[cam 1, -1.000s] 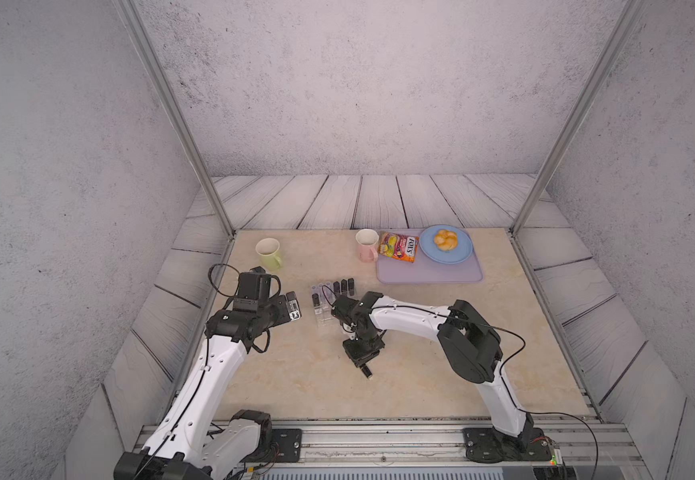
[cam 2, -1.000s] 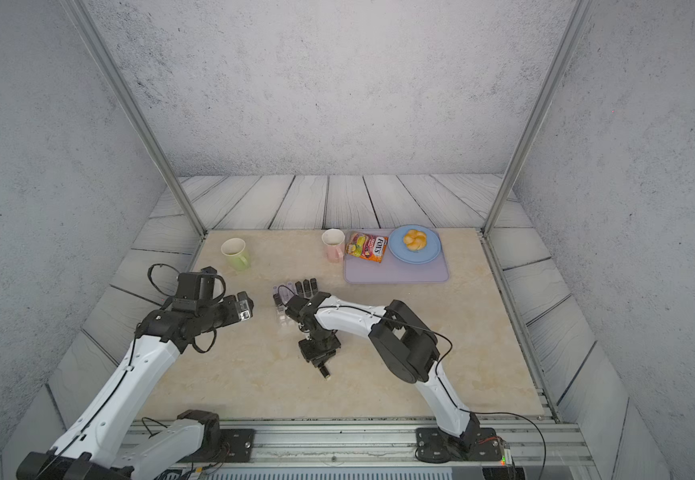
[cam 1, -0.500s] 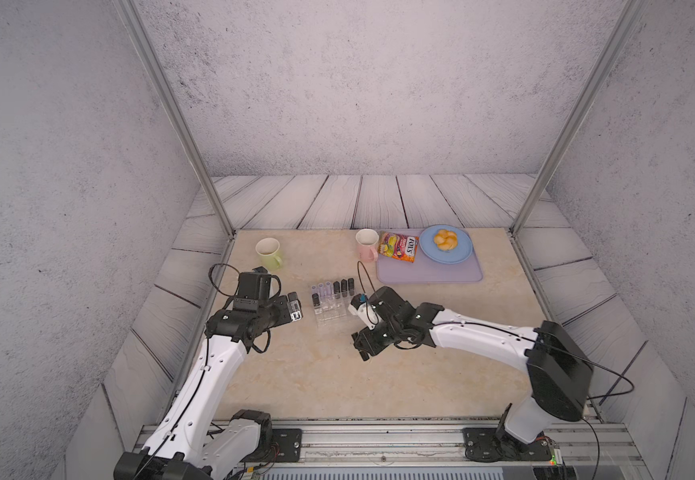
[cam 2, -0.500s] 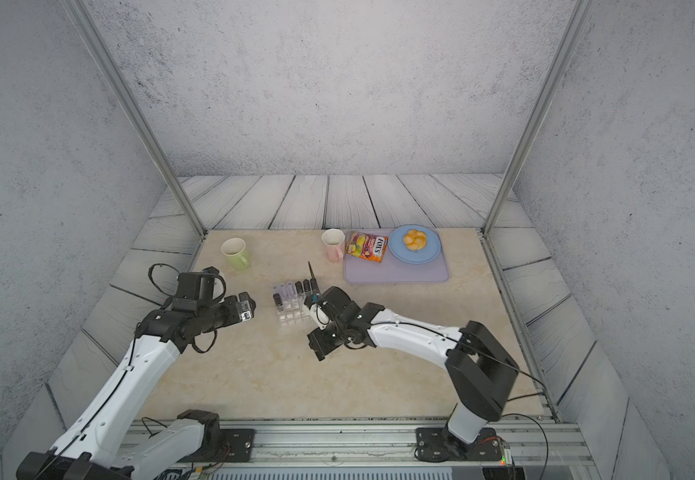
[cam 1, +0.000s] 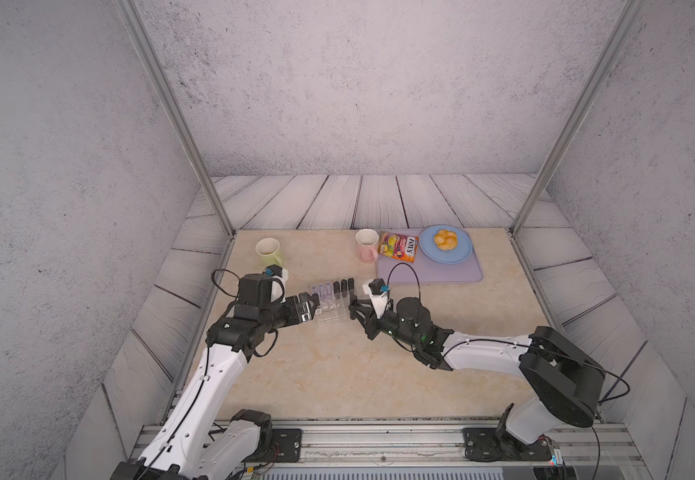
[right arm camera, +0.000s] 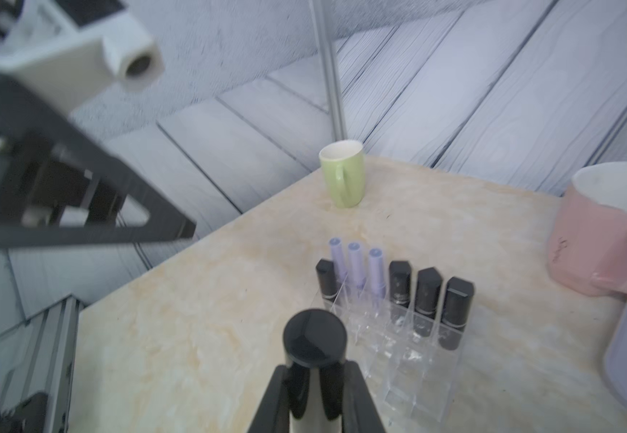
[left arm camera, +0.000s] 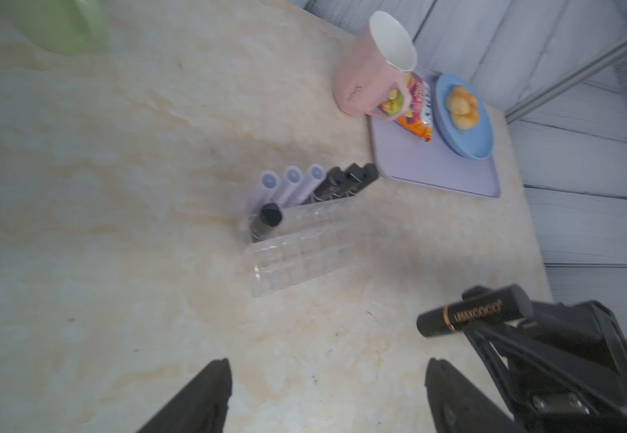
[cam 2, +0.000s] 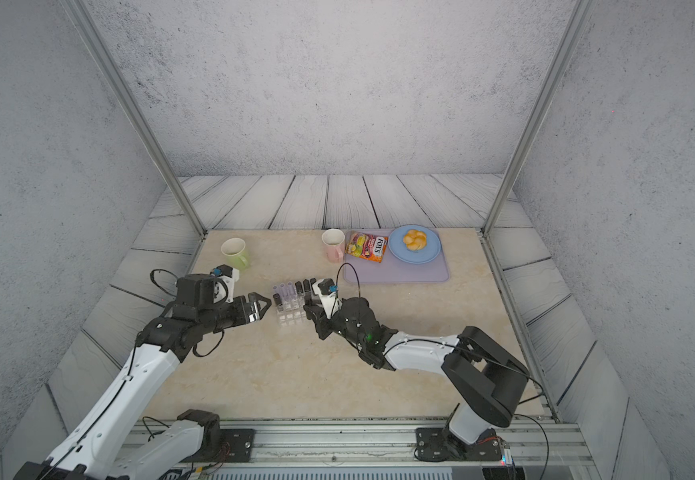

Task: Arrange the lipsticks in the organizer
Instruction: Pick up the lipstick at the center of the board.

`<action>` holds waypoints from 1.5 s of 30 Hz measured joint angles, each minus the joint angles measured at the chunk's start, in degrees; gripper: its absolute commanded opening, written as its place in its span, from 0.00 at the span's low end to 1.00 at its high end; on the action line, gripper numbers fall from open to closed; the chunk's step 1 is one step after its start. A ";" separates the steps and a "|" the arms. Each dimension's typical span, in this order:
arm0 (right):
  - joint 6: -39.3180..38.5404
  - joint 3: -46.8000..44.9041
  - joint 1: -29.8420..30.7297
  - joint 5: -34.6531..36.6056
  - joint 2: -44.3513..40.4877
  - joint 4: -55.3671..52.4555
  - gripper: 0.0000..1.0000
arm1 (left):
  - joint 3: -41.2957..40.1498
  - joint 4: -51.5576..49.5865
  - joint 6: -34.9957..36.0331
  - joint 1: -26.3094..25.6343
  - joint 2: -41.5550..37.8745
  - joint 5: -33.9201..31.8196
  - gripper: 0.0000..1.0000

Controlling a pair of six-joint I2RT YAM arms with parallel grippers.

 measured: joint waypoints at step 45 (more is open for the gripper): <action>33.99 18.10 -3.37 -9.09 -9.51 -35.34 0.38 | -0.15 17.68 21.44 -21.07 3.30 -6.67 0.00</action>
